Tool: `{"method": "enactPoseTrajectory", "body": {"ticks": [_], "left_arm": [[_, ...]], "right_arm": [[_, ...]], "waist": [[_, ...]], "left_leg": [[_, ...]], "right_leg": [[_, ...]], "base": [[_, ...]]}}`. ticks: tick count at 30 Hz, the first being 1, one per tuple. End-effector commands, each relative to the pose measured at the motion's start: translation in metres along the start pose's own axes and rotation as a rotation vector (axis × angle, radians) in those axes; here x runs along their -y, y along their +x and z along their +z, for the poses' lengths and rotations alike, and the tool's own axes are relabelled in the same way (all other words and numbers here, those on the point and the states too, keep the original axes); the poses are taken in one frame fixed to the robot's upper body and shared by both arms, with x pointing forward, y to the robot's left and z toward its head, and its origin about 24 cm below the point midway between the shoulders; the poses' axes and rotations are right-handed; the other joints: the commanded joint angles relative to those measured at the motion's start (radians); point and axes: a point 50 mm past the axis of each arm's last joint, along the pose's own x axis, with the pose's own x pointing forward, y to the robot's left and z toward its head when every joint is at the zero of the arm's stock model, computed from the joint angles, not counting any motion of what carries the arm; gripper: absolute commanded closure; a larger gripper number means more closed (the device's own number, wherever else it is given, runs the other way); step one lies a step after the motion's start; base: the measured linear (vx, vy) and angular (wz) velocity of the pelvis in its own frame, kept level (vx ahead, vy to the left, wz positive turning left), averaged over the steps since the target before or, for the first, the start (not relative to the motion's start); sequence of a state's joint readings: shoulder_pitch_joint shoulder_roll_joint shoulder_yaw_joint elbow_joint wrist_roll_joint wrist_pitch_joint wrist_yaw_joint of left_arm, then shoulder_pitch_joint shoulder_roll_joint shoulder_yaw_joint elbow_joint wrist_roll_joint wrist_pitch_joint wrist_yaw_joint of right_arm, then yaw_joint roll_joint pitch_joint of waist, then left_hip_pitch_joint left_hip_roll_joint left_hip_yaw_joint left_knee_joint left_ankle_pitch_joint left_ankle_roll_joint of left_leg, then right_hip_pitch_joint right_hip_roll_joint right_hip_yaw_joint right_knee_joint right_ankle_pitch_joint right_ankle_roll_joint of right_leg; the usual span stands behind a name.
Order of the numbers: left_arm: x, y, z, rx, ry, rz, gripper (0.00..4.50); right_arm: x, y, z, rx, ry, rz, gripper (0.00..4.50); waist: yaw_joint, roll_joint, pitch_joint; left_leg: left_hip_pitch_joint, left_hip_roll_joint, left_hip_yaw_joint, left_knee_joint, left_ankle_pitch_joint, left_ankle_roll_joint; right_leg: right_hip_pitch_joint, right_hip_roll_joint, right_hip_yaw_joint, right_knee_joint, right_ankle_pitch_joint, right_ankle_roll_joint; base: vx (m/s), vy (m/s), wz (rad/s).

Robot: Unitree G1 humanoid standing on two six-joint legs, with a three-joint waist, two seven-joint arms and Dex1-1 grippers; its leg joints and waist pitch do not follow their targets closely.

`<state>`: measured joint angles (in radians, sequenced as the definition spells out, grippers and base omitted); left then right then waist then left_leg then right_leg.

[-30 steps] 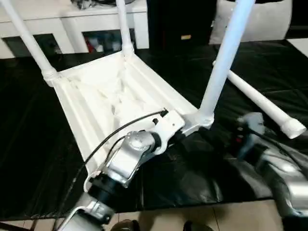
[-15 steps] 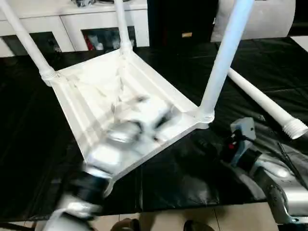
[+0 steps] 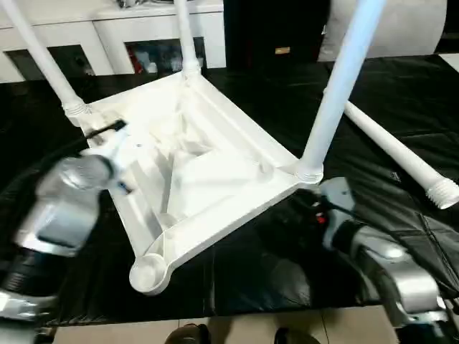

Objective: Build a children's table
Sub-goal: Rotate table base

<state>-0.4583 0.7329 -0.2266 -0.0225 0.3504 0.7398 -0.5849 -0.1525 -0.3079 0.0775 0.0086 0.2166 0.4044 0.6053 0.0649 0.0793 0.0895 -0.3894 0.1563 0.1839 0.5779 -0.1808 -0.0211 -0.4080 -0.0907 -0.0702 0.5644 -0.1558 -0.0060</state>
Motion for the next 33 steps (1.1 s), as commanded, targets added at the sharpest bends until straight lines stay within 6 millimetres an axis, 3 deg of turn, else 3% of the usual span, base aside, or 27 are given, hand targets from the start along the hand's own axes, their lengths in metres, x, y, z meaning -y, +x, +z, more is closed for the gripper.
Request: {"method": "enactPoseTrajectory", "body": {"ticks": [1, 9, 11, 17, 20, 23, 27, 29, 33], "left_arm": [[0.008, 0.0, -0.007, -0.036, 0.013, -0.05, 4.47], [0.047, -0.009, -0.012, -0.057, 0.03, -0.347, 4.47], [0.056, -0.013, -0.011, -0.032, 0.04, -0.428, 4.47], [0.088, -0.033, -0.008, 0.07, 0.09, -0.746, 4.47], [0.102, -0.04, 0.001, 0.184, 0.037, -0.882, 4.47], [0.108, -0.042, 0.006, 0.216, 0.002, -0.933, 4.47], [0.126, -0.04, 0.017, 0.296, -0.046, -1.025, 4.47], [0.13, -0.039, 0.025, 0.338, -0.061, -1.035, 4.47], [0.135, -0.036, 0.041, 0.428, -0.1, -1.049, 4.47]], "right_arm": [[0.0, 0.002, -0.001, -0.015, -0.011, -0.011, 0.0], [0.003, 0.014, -0.003, -0.067, -0.023, -0.033, 0.0], [0.003, 0.017, -0.004, -0.075, -0.026, -0.035, 0.0], [0.004, 0.027, 0.001, -0.069, -0.046, -0.038, 0.0], [0.006, 0.033, 0.004, -0.063, -0.054, -0.042, 0.0], [0.007, 0.036, 0.006, -0.06, -0.058, -0.042, 0.0], [0.006, 0.049, 0.014, -0.045, -0.07, -0.035, 0.0], [0.006, 0.054, 0.019, -0.029, -0.072, -0.03, 0.0], [0.004, 0.06, 0.027, -0.008, -0.081, -0.012, 0.0]], "waist": [[0.002, 0.008, -0.059], [-0.001, 0.007, -0.053], [-0.003, 0.006, -0.048], [-0.008, 0.005, -0.046], [-0.012, 0.008, -0.043], [-0.013, 0.009, -0.044], [-0.027, 0.005, -0.052], [-0.028, 0.003, -0.055], [-0.028, -0.002, -0.064]], "left_leg": [[0.024, 0.066, -0.037, -0.079, -0.254, 0.024], [0.023, 0.066, -0.037, -0.084, -0.299, 0.005], [0.024, 0.065, -0.038, -0.086, -0.333, -0.003], [0.022, 0.065, -0.04, -0.088, -0.361, -0.006], [0.028, 0.063, -0.038, -0.088, -0.393, -0.02], [0.028, 0.063, -0.038, -0.089, -0.401, -0.032], [0.018, 0.059, -0.036, -0.083, -0.336, -0.011], [0.02, 0.059, -0.034, -0.079, -0.32, -0.002], [0.015, 0.058, -0.028, -0.069, -0.214, 0.037]], "right_leg": [[0.04, -0.059, 0.043, -0.046, -0.207, -0.225], [0.039, -0.063, 0.046, -0.049, -0.248, -0.23], [0.038, -0.066, 0.048, -0.055, -0.312, -0.219], [0.034, -0.067, 0.05, -0.057, -0.378, -0.202], [0.028, -0.062, 0.05, -0.06, -0.415, -0.194], [0.029, -0.06, 0.05, -0.056, -0.392, -0.199], [0.041, -0.061, 0.049, -0.048, -0.303, -0.228], [0.041, -0.062, 0.05, -0.049, -0.296, -0.231], [0.049, -0.06, 0.049, -0.039, -0.197, -0.264]], "base": [[0.0, 0.0, 0.0], [0.0, 0.0, 0.0], [0.0, 0.0, 0.0], [0.0, 0.0, 0.0], [0.0, 0.0, 0.0], [0.0, 0.0, 0.0], [0.0, 0.0, 0.0], [0.0, 0.0, 0.0], [0.0, 0.0, 0.0]]}}
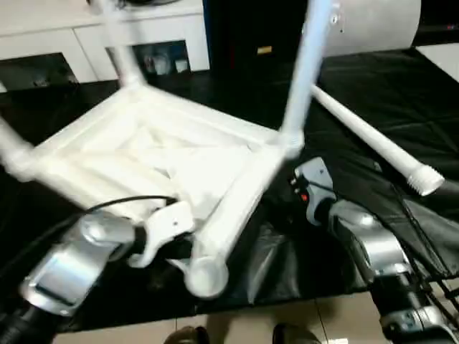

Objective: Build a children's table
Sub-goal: Rotate table base

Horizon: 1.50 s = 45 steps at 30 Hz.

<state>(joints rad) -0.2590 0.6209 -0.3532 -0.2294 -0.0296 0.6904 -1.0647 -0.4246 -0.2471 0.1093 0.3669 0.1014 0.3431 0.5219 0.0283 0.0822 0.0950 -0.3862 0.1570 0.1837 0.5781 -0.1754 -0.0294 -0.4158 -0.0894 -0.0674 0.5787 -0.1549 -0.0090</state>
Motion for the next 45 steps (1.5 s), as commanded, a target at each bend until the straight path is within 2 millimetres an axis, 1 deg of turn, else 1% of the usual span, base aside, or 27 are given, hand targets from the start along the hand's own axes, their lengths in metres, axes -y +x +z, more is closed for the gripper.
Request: {"method": "enactPoseTrajectory", "body": {"ticks": [1, 6, 7, 11, 12, 16, 19, 20, 22, 23, 26, 27, 28, 30, 32, 34, 35, 36, 37, 38, 39, 40, 41, 42, 43, 44, 45], "left_arm": [[0.009, 0.013, 0.019, 0.112, 0.043, -0.085, 4.47], [0.007, 0.036, 0.037, 0.231, 0.053, -0.071, 4.47], [0.006, 0.043, 0.039, 0.245, 0.047, -0.055, 4.47], [-0.008, 0.066, 0.044, 0.314, 0.005, 0.08, 4.47], [-0.011, 0.069, 0.045, 0.33, 0.003, 0.114, 4.47], [-0.015, 0.074, 0.051, 0.375, -0.01, 0.161, 4.47], [-0.015, 0.071, 0.056, 0.421, -0.014, 0.195, 4.47], [-0.017, 0.068, 0.057, 0.446, -0.047, 0.215, 4.16], [-0.019, 0.066, 0.057, 0.49, -0.079, 0.237, 4.08], [-0.022, 0.063, 0.057, 0.508, -0.089, 0.309, 4.02], [-0.025, 0.054, 0.056, 0.56, -0.156, 0.415, 3.73], [-0.026, 0.051, 0.055, 0.578, -0.2, 0.454, 3.68], [-0.029, 0.041, 0.052, 0.612, -0.282, 0.564, 3.65], [-0.031, 0.024, 0.045, 0.644, -0.323, 0.709, 3.51], [-0.031, 0.017, 0.04, 0.65, -0.343, 0.754, 3.31], [-0.03, 0.006, 0.035, 0.657, -0.36, 0.846, 3.11], [-0.03, 0.003, 0.034, 0.656, -0.365, 0.874, 3.11], [-0.03, 0.0, 0.034, 0.664, -0.38, 0.913, 2.98], [-0.03, -0.001, 0.033, 0.667, -0.386, 0.93, 2.88], [-0.03, -0.002, 0.033, 0.677, -0.402, 0.938, 2.83], [-0.028, -0.002, 0.032, 0.676, -0.428, 0.951, 2.8], [-0.027, -0.002, 0.032, 0.675, -0.434, 0.953, 2.8], [-0.026, -0.002, 0.031, 0.671, -0.445, 0.958, 2.64], [-0.025, -0.002, 0.03, 0.665, -0.452, 0.964, 2.52], [-0.024, -0.001, 0.029, 0.659, -0.454, 0.969, 2.44], [-0.023, -0.001, 0.029, 0.656, -0.453, 0.972, 2.4], [-0.023, -0.001, 0.029, 0.655, -0.453, 0.972, 2.38]], "right_arm": [[-0.019, 0.011, 0.016, 0.07, -0.021, 0.085, 0.0], [-0.021, 0.014, 0.017, 0.076, -0.023, 0.094, 0.0], [-0.021, 0.013, 0.017, 0.079, -0.023, 0.092, 0.0], [-0.014, 0.011, 0.021, 0.104, -0.022, 0.053, 0.0], [-0.012, 0.01, 0.022, 0.109, -0.022, 0.042, 0.0], [-0.003, 0.004, 0.029, 0.14, -0.026, -0.01, 0.0], [0.005, -0.002, 0.036, 0.179, -0.017, -0.071, 0.0], [0.01, -0.004, 0.037, 0.181, -0.02, -0.106, 0.0], [0.014, -0.007, 0.038, 0.179, -0.044, -0.148, 0.0], [0.019, -0.01, 0.04, 0.192, -0.065, -0.202, 0.0], [0.02, -0.017, 0.039, 0.195, 0.002, -0.235, 0.0], [0.018, -0.02, 0.037, 0.183, 0.042, -0.238, 0.0], [0.013, -0.028, 0.034, 0.178, 0.087, -0.236, 0.0], [0.004, -0.039, 0.036, 0.23, 0.087, -0.251, 0.0], [-0.001, -0.045, 0.037, 0.262, 0.103, -0.27, 0.0], [-0.009, -0.054, 0.037, 0.277, 0.151, -0.275, 0.0], [-0.011, -0.056, 0.037, 0.278, 0.161, -0.275, 0.0], [-0.014, -0.059, 0.037, 0.285, 0.159, -0.282, 0.0], [-0.015, -0.061, 0.037, 0.288, 0.157, -0.285, 0.0], [-0.016, -0.062, 0.038, 0.299, 0.155, -0.289, 0.0], [-0.02, -0.064, 0.038, 0.304, 0.162, -0.29, 0.0], [-0.021, -0.065, 0.038, 0.304, 0.164, -0.289, 0.0], [-0.022, -0.066, 0.038, 0.304, 0.168, -0.29, 0.0], [-0.024, -0.067, 0.038, 0.305, 0.168, -0.294, 0.0], [-0.025, -0.068, 0.038, 0.304, 0.192, -0.312, 0.0], [-0.025, -0.068, 0.037, 0.301, 0.211, -0.324, 0.0], [-0.025, -0.069, 0.036, 0.297, 0.251, -0.334, 0.0]], "waist": [[0.011, -0.004, -0.072], [0.013, -0.007, -0.072], [0.016, -0.007, -0.075], [0.016, -0.011, -0.072], [0.016, -0.007, -0.071], [0.019, -0.009, -0.075], [0.02, -0.008, -0.077], [0.021, -0.008, -0.077], [0.022, -0.008, -0.076], [0.026, -0.012, -0.079], [0.033, -0.012, -0.079], [0.035, -0.018, -0.078], [0.03, -0.026, -0.075], [0.032, -0.022, -0.072], [0.029, -0.023, -0.073], [0.024, -0.025, -0.064], [0.021, -0.029, -0.059], [0.015, -0.027, -0.056], [0.006, -0.016, -0.055], [-0.001, -0.015, -0.055], [-0.012, -0.003, -0.053], [-0.015, 0.002, -0.056], [-0.016, 0.005, -0.053], [-0.017, -0.016, -0.049], [-0.017, -0.024, -0.05], [-0.023, -0.048, -0.048], [-0.016, -0.089, -0.05]], "left_leg": [[0.012, 0.057, -0.027, -0.067, -0.196, 0.055], [0.013, 0.058, -0.024, -0.062, -0.189, 0.072], [0.012, 0.059, -0.026, -0.062, -0.189, 0.073], [0.013, 0.056, -0.024, -0.062, -0.224, 0.072], [0.016, 0.056, -0.023, -0.061, -0.233, 0.069], [0.015, 0.059, -0.027, -0.063, -0.248, 0.069], [0.012, 0.061, -0.028, -0.063, -0.233, 0.076], [0.011, 0.062, -0.028, -0.063, -0.233, 0.079], [0.012, 0.061, -0.026, -0.062, -0.224, 0.08], [0.014, 0.061, -0.025, -0.06, -0.218, 0.083], [0.01, 0.061, -0.026, -0.06, -0.2, 0.089], [0.007, 0.063, -0.026, -0.059, -0.174, 0.102], [0.007, 0.062, -0.023, -0.059, -0.169, 0.112], [0.001, 0.066, -0.026, -0.06, -0.162, 0.122], [0.002, 0.063, -0.025, -0.062, -0.181, 0.12], [0.003, 0.063, -0.027, -0.067, -0.211, 0.105], [0.007, 0.068, -0.032, -0.074, -0.24, 0.081], [0.015, 0.077, -0.039, -0.08, -0.28, 0.045], [0.027, 0.098, -0.057, -0.093, -0.328, 0.015], [0.038, 0.117, -0.069, -0.102, -0.345, 0.013], [0.049, 0.186, -0.11, -0.134, -0.348, 0.028], [0.055, 0.22, -0.128, -0.148, -0.328, 0.043], [0.059, 0.251, -0.144, -0.163, -0.297, 0.085], [0.029, 0.2, -0.17, -0.165, -0.332, 0.178], [0.028, 0.181, -0.163, -0.154, -0.354, 0.211], [-0.008, 0.095, -0.12, -0.111, -0.379, 0.23], [0.014, -0.062, -0.007, 0.104, -0.31, 0.191]], "right_leg": [[0.056, -0.058, 0.045, -0.05, -0.171, -0.266], [0.057, -0.057, 0.043, -0.052, -0.169, -0.27], [0.061, -0.061, 0.043, -0.052, -0.176, -0.267], [0.058, -0.06, 0.043, -0.065, -0.266, -0.237], [0.056, -0.06, 0.043, -0.067, -0.279, -0.231], [0.055, -0.06, 0.041, -0.072, -0.337, -0.197], [0.055, -0.06, 0.041, -0.069, -0.32, -0.195], [0.054, -0.06, 0.041, -0.069, -0.317, -0.194], [0.051, -0.059, 0.041, -0.069, -0.303, -0.201], [0.049, -0.058, 0.042, -0.07, -0.295, -0.203], [0.052, -0.058, 0.041, -0.065, -0.274, -0.197], [0.057, -0.059, 0.042, -0.061, -0.252, -0.199], [0.054, -0.055, 0.042, -0.063, -0.259, -0.198], [0.052, -0.054, 0.041, -0.063, -0.247, -0.186], [0.05, -0.053, 0.039, -0.068, -0.276, -0.173], [0.044, -0.052, 0.04, -0.076, -0.333, -0.151], [0.04, -0.04, 0.036, -0.079, -0.368, -0.13], [0.034, -0.023, 0.028, -0.083, -0.371, -0.108], [0.032, -0.002, 0.015, -0.083, -0.334, -0.093], [0.028, 0.008, 0.008, -0.08, -0.301, -0.092], [0.026, 0.013, -0.001, -0.04, -0.212, -0.098], [0.022, 0.01, -0.002, -0.005, -0.169, -0.104], [0.006, 0.005, 0.003, 0.044, -0.148, -0.111], [0.019, -0.006, 0.011, 0.057, -0.159, -0.146], [0.016, -0.016, 0.017, 0.044, -0.159, -0.198], [0.039, -0.033, 0.013, -0.021, -0.209, -0.341], [0.037, -0.038, 0.011, -0.136, -0.374, -0.415]], "base": [[0.0, 0.0, 0.0], [0.0, 0.0, 0.0], [0.0, 0.0, 0.0], [0.0, 0.0, 0.0], [0.0, 0.0, 0.0], [0.0, 0.0, 0.0], [0.0, 0.0, 0.0], [0.0, 0.0, 0.0], [0.0, 0.0, 0.0], [0.0, 0.0, 0.0], [0.0, 0.0, 0.0], [0.0, 0.0, 0.0], [0.0, 0.0, 0.0], [0.0, 0.0, 0.0], [0.0, 0.0, 0.0], [0.0, 0.0, 0.0], [0.0, 0.0, 0.0], [0.0, 0.0, 0.0], [0.0, 0.0, 0.0], [0.0, 0.0, 0.0], [0.0, 0.0, 0.0], [-0.001, -0.061, 0.05], [-0.004, -0.109, 0.05], [-0.004, -0.109, 0.05], [-0.008, -0.173, 0.2], [-0.013, -0.214, 0.29], [-0.013, -0.214, 0.29]]}}
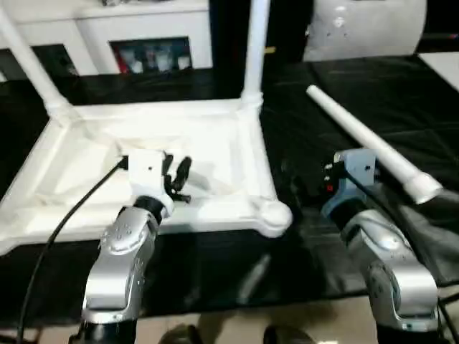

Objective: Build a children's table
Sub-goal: Rotate table base, then move to table

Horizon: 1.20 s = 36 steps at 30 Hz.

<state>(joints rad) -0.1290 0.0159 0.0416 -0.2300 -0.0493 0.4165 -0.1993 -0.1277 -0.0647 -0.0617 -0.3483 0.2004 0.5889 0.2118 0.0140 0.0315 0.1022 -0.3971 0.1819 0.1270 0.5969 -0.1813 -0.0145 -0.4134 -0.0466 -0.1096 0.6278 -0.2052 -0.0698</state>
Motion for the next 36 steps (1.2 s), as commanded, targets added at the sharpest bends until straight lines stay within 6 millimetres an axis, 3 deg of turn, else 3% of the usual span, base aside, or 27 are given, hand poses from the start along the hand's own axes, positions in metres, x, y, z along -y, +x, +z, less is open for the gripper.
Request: {"method": "enactPoseTrajectory", "body": {"ticks": [1, 2, 3, 4, 5, 6, 7, 8, 9, 10, 11, 12, 13, 15, 17, 18, 19, 20, 21, 23, 24, 25, 26, 27, 29, 33, 36], "left_arm": [[0.004, -0.001, 0.002, 0.002, 0.006, -0.001, 2.19], [0.003, -0.002, 0.002, -0.001, 0.008, 0.004, 2.19], [0.003, -0.003, 0.001, -0.005, 0.01, 0.012, 2.0], [0.002, -0.003, 0.0, -0.008, 0.011, 0.017, 1.94], [0.002, -0.004, -0.001, -0.012, 0.012, 0.024, 1.94], [0.002, -0.004, -0.001, -0.014, 0.013, 0.029, 1.89], [0.002, -0.005, -0.001, -0.016, 0.013, 0.031, 1.84], [0.003, -0.006, -0.001, -0.016, 0.012, 0.031, 1.79], [0.003, -0.006, -0.001, -0.017, 0.011, 0.031, 1.6], [0.003, -0.006, -0.001, -0.017, 0.011, 0.031, 1.6], [0.003, -0.007, -0.002, -0.017, 0.013, 0.031, 1.51], [0.004, -0.007, -0.002, -0.018, 0.015, 0.032, 1.45], [0.004, -0.007, -0.002, -0.019, 0.019, 0.033, 1.38], [0.004, -0.008, -0.003, -0.02, 0.02, 0.031, 1.21], [0.005, -0.008, -0.003, -0.022, 0.024, 0.029, 1.02], [0.005, -0.008, -0.003, -0.019, 0.033, 0.029, 0.91], [0.005, -0.008, -0.003, -0.018, 0.035, 0.029, 0.82], [0.005, -0.008, -0.003, -0.016, 0.036, 0.029, 0.82], [0.006, -0.008, -0.002, -0.013, 0.03, 0.029, 0.75], [0.006, -0.008, 0.001, 0.017, 0.037, 0.03, 0.48], [0.005, -0.008, 0.002, 0.015, 0.038, 0.041, 0.42], [0.004, -0.007, 0.004, 0.025, 0.033, 0.035, 0.39], [0.004, -0.007, 0.004, 0.032, 0.024, 0.028, 0.39], [0.003, -0.007, 0.005, 0.037, 0.014, 0.027, 0.33], [0.003, -0.008, 0.005, 0.039, 0.006, 0.029, 0.08], [0.005, -0.009, 0.003, 0.03, 0.009, 0.003, 0.08], [0.009, -0.009, 0.002, 0.028, 0.015, -0.005, 0.08]], "right_arm": [[0.004, -0.004, 0.001, -0.026, 0.034, -0.036, 0.0], [0.004, -0.005, 0.0, -0.045, 0.032, -0.03, 0.0], [0.003, -0.006, 0.001, -0.057, 0.022, -0.021, 0.0], [0.002, -0.007, 0.002, -0.06, 0.012, -0.015, 0.0], [0.002, -0.009, 0.002, -0.059, 0.0, 0.0, 0.0], [0.001, -0.01, 0.003, -0.053, -0.013, 0.018, 0.0], [0.001, -0.011, 0.004, -0.034, -0.04, 0.039, 0.0], [0.002, -0.012, 0.005, -0.027, -0.045, 0.04, 0.0], [0.003, -0.012, 0.005, -0.026, -0.044, 0.037, 0.0], [0.003, -0.012, 0.005, -0.026, -0.044, 0.037, 0.0], [0.005, -0.012, 0.005, -0.022, -0.029, 0.019, 0.0], [0.006, -0.012, 0.005, -0.02, -0.016, 0.003, 0.0], [0.008, -0.012, 0.006, -0.016, -0.005, -0.013, 0.0], [0.008, -0.012, 0.006, -0.017, -0.007, -0.012, 0.0], [0.007, -0.013, 0.004, -0.035, -0.018, -0.004, 0.0], [0.006, -0.015, -0.003, -0.082, 0.004, -0.003, 0.0], [0.006, -0.015, -0.004, -0.095, 0.012, -0.004, 0.0], [0.006, -0.015, -0.006, -0.109, 0.02, -0.005, 0.0], [0.006, -0.015, -0.007, -0.114, 0.017, -0.006, 0.0], [0.007, -0.015, -0.006, -0.088, -0.019, -0.006, 0.0], [0.008, -0.015, -0.004, -0.068, -0.045, -0.001, 0.0], [0.008, -0.015, -0.004, -0.067, -0.054, 0.002, 0.0], [0.008, -0.015, -0.005, -0.068, -0.055, 0.002, 0.0], [0.008, -0.015, -0.005, -0.069, -0.053, 0.001, 0.0], [0.007, -0.015, -0.006, -0.079, -0.038, 0.004, 0.0], [0.008, -0.015, -0.006, -0.088, -0.045, 0.008, 0.0], [0.009, -0.014, -0.005, -0.081, -0.061, 0.019, 0.0]], "waist": [[0.017, -0.038, -0.056], [0.03, -0.031, -0.042], [0.031, -0.027, -0.048], [0.024, -0.002, -0.063], [0.03, 0.031, -0.081], [0.006, 0.067, -0.1], [-0.006, 0.044, -0.094], [0.003, 0.034, -0.086], [0.009, 0.038, -0.081], [0.01, 0.022, -0.084], [0.009, 0.008, -0.083], [0.013, -0.04, -0.079], [0.055, -0.055, -0.088], [0.053, -0.051, -0.066], [0.033, -0.03, -0.049], [0.027, 0.021, -0.058], [0.012, 0.039, -0.051], [-0.008, 0.059, -0.084], [-0.013, 0.042, -0.091], [0.002, 0.042, -0.08], [0.012, 0.0, -0.093], [0.022, -0.038, -0.093], [0.055, -0.037, -0.098], [0.063, -0.052, -0.092], [0.06, -0.039, -0.084], [0.033, -0.022, -0.063], [-0.004, 0.0, -0.039]], "left_leg": [[0.0, -0.095, 0.055, 0.147, -0.251, 0.164], [-0.036, -0.082, 0.033, 0.162, -0.194, 0.141], [-0.038, -0.083, 0.027, 0.149, -0.188, 0.138], [-0.033, -0.06, 0.007, 0.066, -0.125, 0.188], [0.015, -0.006, -0.021, 0.017, -0.065, 0.21], [0.109, 0.297, -0.198, -0.078, 0.108, 0.32], [0.116, 0.325, -0.212, -0.079, 0.189, 0.374], [0.116, 0.264, -0.188, -0.05, 0.326, 0.413], [0.095, 0.231, -0.158, -0.054, 0.335, 0.445], [0.058, 0.103, -0.09, -0.052, 0.206, 0.471], [0.05, 0.067, -0.076, -0.054, 0.143, 0.463], [-0.019, -0.065, -0.014, 0.039, 0.027, 0.407], [-0.025, -0.119, 0.034, 0.208, -0.212, 0.255], [-0.056, -0.1, 0.017, 0.221, -0.201, 0.127], [0.007, -0.088, 0.007, 0.164, -0.253, 0.099], [0.03, -0.03, -0.019, 0.076, -0.201, 0.146], [0.082, 0.057, -0.067, 0.014, -0.177, 0.152], [0.1, 0.287, -0.213, -0.101, -0.093, 0.235], [0.117, 0.235, -0.186, -0.061, 0.061, 0.289], [0.068, 0.119, -0.104, -0.051, 0.122, 0.423], [0.041, 0.021, -0.063, 0.004, 0.04, 0.383], [0.012, -0.044, -0.033, 0.03, -0.018, 0.3], [-0.024, -0.043, -0.033, 0.043, -0.021, 0.154], [-0.018, -0.043, -0.027, 0.017, -0.029, 0.061], [-0.011, -0.04, -0.022, -0.009, -0.063, -0.022], [0.036, -0.029, -0.003, -0.034, -0.358, -0.089], [0.105, -0.01, -0.017, -0.062, -0.611, -0.058]], "right_leg": [[0.064, -0.112, 0.064, -0.196, -0.412, -0.352], [0.083, -0.13, 0.085, -0.192, -0.458, -0.298], [0.094, -0.122, 0.085, -0.189, -0.446, -0.255], [0.111, -0.071, 0.044, -0.2, -0.383, -0.071], [0.092, -0.035, 0.016, -0.207, -0.325, 0.002], [-0.011, -0.021, -0.016, 0.018, -0.289, 0.133], [-0.06, -0.044, 0.009, 0.104, -0.314, 0.151], [-0.121, -0.06, 0.07, 0.183, -0.242, 0.065], [-0.114, -0.061, 0.088, 0.176, -0.178, 0.028], [-0.05, -0.028, 0.09, 0.082, -0.051, -0.097], [-0.029, -0.022, 0.081, 0.052, -0.021, -0.165], [0.032, -0.058, 0.094, -0.064, 0.055, -0.407], [0.071, -0.1, 0.136, -0.13, -0.015, -0.534], [0.091, -0.123, 0.114, -0.116, -0.079, -0.462], [0.077, -0.134, 0.106, -0.19, -0.368, -0.233], [0.097, -0.111, 0.083, -0.22, -0.458, -0.069], [0.06, -0.051, 0.024, -0.217, -0.436, 0.024], [0.0, -0.032, 0.01, 0.065, -0.318, 0.144], [-0.076, -0.049, 0.051, 0.153, -0.239, 0.124], [-0.044, -0.045, 0.084, 0.111, -0.075, 0.053], [0.005, -0.067, 0.129, -0.006, -0.011, 0.025], [0.031, -0.074, 0.147, -0.059, -0.049, 0.082], [0.072, -0.163, 0.17, -0.088, -0.192, 0.143], [0.062, -0.12, 0.162, -0.097, -0.295, 0.256], [0.056, -0.091, 0.149, -0.11, -0.453, 0.315], [0.036, -0.049, 0.115, -0.137, -0.875, 0.182], [0.033, -0.015, 0.042, -0.16, -0.79, 0.083]], "base": [[-0.006, -0.217, 0.07], [-0.021, -0.194, -0.07], [-0.021, -0.194, -0.07], [-0.046, -0.16, 0.02], [-0.047, -0.175, 0.14], [-0.047, -0.175, 0.14], [-0.035, -0.19, 0.08], [-0.037, -0.179, 0.04], [-0.037, -0.179, 0.04], [-0.065, -0.197, 0.1], [-0.07, -0.275, -0.05], [-0.07, -0.275, -0.05], [-0.077, -0.306, 0.0], [-0.076, -0.288, -0.02], [-0.079, -0.226, 0.0], [-0.088, -0.204, 0.07], [-0.117, -0.215, 0.06], [-0.105, -0.205, -0.03], [-0.105, -0.205, -0.03], [-0.089, -0.194, 0.04], [-0.095, -0.204, 0.08], [-0.09, -0.246, -0.14], [-0.093, -0.255, -0.16], [-0.093, -0.255, -0.16], [-0.083, -0.213, -0.06], [-0.063, -0.105, -0.07], [0.0, 0.0, 0.0]]}}
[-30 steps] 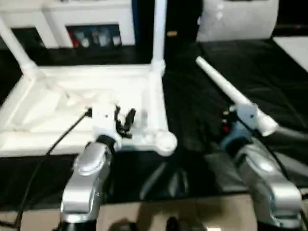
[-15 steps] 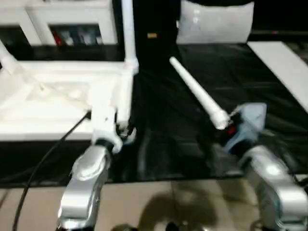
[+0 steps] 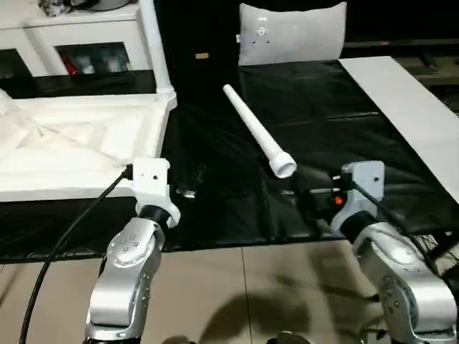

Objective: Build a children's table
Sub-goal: Move to table

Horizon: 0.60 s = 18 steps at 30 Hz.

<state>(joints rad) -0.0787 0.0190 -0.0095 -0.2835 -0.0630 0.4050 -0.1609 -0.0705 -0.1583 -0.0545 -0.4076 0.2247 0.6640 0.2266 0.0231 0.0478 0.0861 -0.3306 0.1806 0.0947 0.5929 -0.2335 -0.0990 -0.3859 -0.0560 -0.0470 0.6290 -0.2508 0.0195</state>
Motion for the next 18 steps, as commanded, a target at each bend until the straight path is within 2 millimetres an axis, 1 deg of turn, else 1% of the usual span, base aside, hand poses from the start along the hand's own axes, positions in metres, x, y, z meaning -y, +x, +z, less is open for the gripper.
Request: {"method": "enactPoseTrajectory", "body": {"ticks": [1, 2, 3, 4, 5, 6, 7, 8, 9, 10, 11, 12, 13, 14, 15, 16, 17, 18], "left_arm": [[0.0001, -0.0005, 0.0025, 0.014, 0.017, -0.002, 0.08], [0.0008, -0.0002, 0.0022, 0.013, 0.02, -0.006, 0.08], [0.0012, 0.0, 0.002, 0.013, 0.02, -0.008, 0.08], [0.0014, 0.0003, 0.0019, 0.012, 0.02, -0.009, 0.08], [0.0018, 0.0005, 0.0013, 0.01, 0.02, -0.011, 0.08], [0.002, 0.0005, 0.0008, 0.007, 0.02, -0.014, 0.08], [0.0021, 0.0005, 0.0007, 0.006, 0.021, -0.016, 0.08], [0.0024, 0.0007, 0.0007, 0.006, 0.022, -0.02, 0.08], [0.0024, 0.001, 0.0009, 0.006, 0.023, -0.022, 0.08], [0.0022, 0.0015, 0.001, 0.007, 0.023, -0.021, 0.08], [0.0021, 0.0015, 0.001, 0.007, 0.023, -0.021, 0.08], [0.0021, 0.0013, 0.0005, 0.005, 0.024, -0.021, 0.08], [0.0022, 0.0014, 0.0003, 0.004, 0.025, -0.023, 0.08], [0.0022, 0.0014, 0.0003, 0.004, 0.026, -0.023, 0.08], [0.0024, 0.0014, 0.0003, 0.004, 0.026, -0.024, 0.08], [0.0026, 0.0017, 0.0003, 0.005, 0.027, -0.025, 0.08], [0.0029, 0.002, 0.0003, 0.005, 0.028, -0.026, 0.08], [0.0035, 0.0021, 0.0001, 0.003, 0.031, -0.027, 0.08]], "right_arm": [[-0.0018, 0.0014, 0.0011, 0.008, -0.006, 0.017, 0.0], [-0.0025, 0.0023, 0.0016, 0.009, -0.011, 0.022, 0.0], [-0.0029, 0.0028, 0.0021, 0.009, -0.015, 0.026, 0.0], [-0.0031, 0.0033, 0.0025, 0.009, -0.018, 0.03, 0.0], [-0.0039, 0.0039, 0.003, 0.007, -0.022, 0.037, 0.0], [-0.0044, 0.0043, 0.0032, 0.005, -0.024, 0.044, 0.0], [-0.0046, 0.0043, 0.0032, 0.005, -0.024, 0.046, 0.0], [-0.0046, 0.0043, 0.003, 0.002, -0.029, 0.046, 0.0], [-0.0043, 0.0044, 0.0029, 0.002, -0.031, 0.045, 0.0], [-0.0036, 0.0043, 0.0026, 0.003, -0.032, 0.041, 0.0], [-0.0034, 0.0043, 0.0025, 0.003, -0.031, 0.04, 0.0], [-0.0038, 0.0044, 0.0028, 0.002, -0.043, 0.049, 0.0], [-0.0038, 0.0046, 0.003, 0.003, -0.046, 0.051, 0.0], [-0.0038, 0.0046, 0.003, 0.003, -0.046, 0.051, 0.0], [-0.0038, 0.0047, 0.003, 0.003, -0.048, 0.052, 0.0], [-0.0034, 0.0051, 0.003, 0.001, -0.051, 0.051, 0.0], [-0.0029, 0.0055, 0.0033, 0.001, -0.055, 0.051, 0.0], [-0.0018, 0.0061, 0.004, 0.003, -0.066, 0.049, 0.0]], "waist": [[-0.025, -0.009, -0.017], [-0.032, 0.018, -0.024], [-0.036, 0.03, -0.013], [-0.034, 0.031, -0.013], [-0.036, 0.016, 0.0], [-0.038, -0.016, 0.001], [-0.032, -0.022, -0.001], [-0.032, -0.022, -0.001], [-0.028, -0.031, -0.042], [-0.023, -0.03, -0.042], [-0.023, -0.016, -0.044], [-0.026, 0.004, -0.03], [-0.028, 0.008, -0.033], [-0.036, 0.027, -0.037], [-0.049, 0.039, -0.038], [-0.07, 0.052, -0.054], [-0.097, 0.058, -0.062], [-0.082, 0.035, -0.062]], "left_leg": [[0.04, 0.003, 0.006, -0.071, -0.621, 0.036], [0.036, 0.048, -0.018, -0.119, -0.735, 0.06], [0.02, 0.087, -0.037, -0.175, -0.814, 0.069], [0.021, 0.094, -0.036, -0.186, -0.847, 0.068], [0.034, 0.078, -0.014, -0.175, -0.855, 0.059], [0.083, 0.002, 0.038, -0.075, -0.749, 0.038], [-0.009, -0.048, 0.029, -0.009, -0.524, 0.08], [-0.009, -0.048, 0.029, -0.009, -0.524, 0.08], [-0.093, -0.038, 0.016, 0.057, -0.187, 0.128], [-0.101, -0.02, 0.009, 0.04, -0.12, 0.159], [-0.11, -0.018, 0.004, 0.028, -0.101, 0.17], [-0.11, -0.02, -0.003, 0.002, -0.127, 0.182], [-0.092, -0.022, -0.008, -0.009, -0.159, 0.187], [-0.07, -0.025, -0.028, -0.031, -0.19, 0.204], [-0.04, -0.033, -0.061, -0.052, -0.192, 0.241], [0.066, -0.001, -0.133, -0.067, -0.177, 0.343], [0.136, 0.057, -0.148, -0.062, -0.166, 0.364], [0.15, 0.111, -0.186, -0.066, -0.054, 0.468]], "right_leg": [[0.014, 0.001, -0.048, -0.16, -0.704, -0.005], [0.06, -0.01, -0.052, -0.102, -0.497, -0.033], [0.089, -0.023, -0.04, -0.017, -0.304, -0.058], [0.095, -0.029, -0.037, 0.004, -0.255, -0.059], [0.08, -0.032, -0.024, -0.017, -0.301, -0.062], [0.027, -0.035, -0.029, -0.15, -0.655, -0.039], [0.082, -0.119, -0.065, -0.198, -1.012, 0.076], [0.082, -0.119, -0.065, -0.198, -1.012, 0.076], [0.164, -0.211, -0.044, -0.199, -0.988, 0.066], [0.159, -0.206, -0.062, -0.192, -0.844, 0.008], [0.173, -0.193, -0.075, -0.186, -0.772, -0.024], [0.172, -0.155, -0.107, -0.178, -0.691, -0.053], [0.164, -0.133, -0.115, -0.173, -0.649, -0.068], [0.171, -0.091, -0.134, -0.157, -0.534, -0.101], [0.169, -0.044, -0.143, -0.134, -0.418, -0.117], [0.102, 0.005, -0.127, -0.065, -0.289, -0.142], [0.036, 0.008, -0.087, -0.014, -0.232, -0.146], [-0.006, -0.013, -0.038, 0.054, -0.164, -0.083]], "base": [[-0.068, 0.054, -0.12], [-0.026, 0.042, -0.2], [-0.026, 0.042, -0.2], [0.0, 0.0, 0.0], [0.0, 0.0, 0.0], [0.0, 0.0, 0.0], [0.071, 0.03, 0.08], [0.118, 0.078, 0.23], [0.118, 0.078, 0.23], [0.105, 0.046, 0.53], [0.078, 0.019, 0.63], [0.078, 0.019, 0.63], [0.115, 0.025, 0.67], [0.146, 0.036, 0.78], [0.146, 0.036, 0.78], [0.213, 0.015, 0.72], [0.256, 0.001, 0.56], [0.256, 0.001, 0.56]]}}
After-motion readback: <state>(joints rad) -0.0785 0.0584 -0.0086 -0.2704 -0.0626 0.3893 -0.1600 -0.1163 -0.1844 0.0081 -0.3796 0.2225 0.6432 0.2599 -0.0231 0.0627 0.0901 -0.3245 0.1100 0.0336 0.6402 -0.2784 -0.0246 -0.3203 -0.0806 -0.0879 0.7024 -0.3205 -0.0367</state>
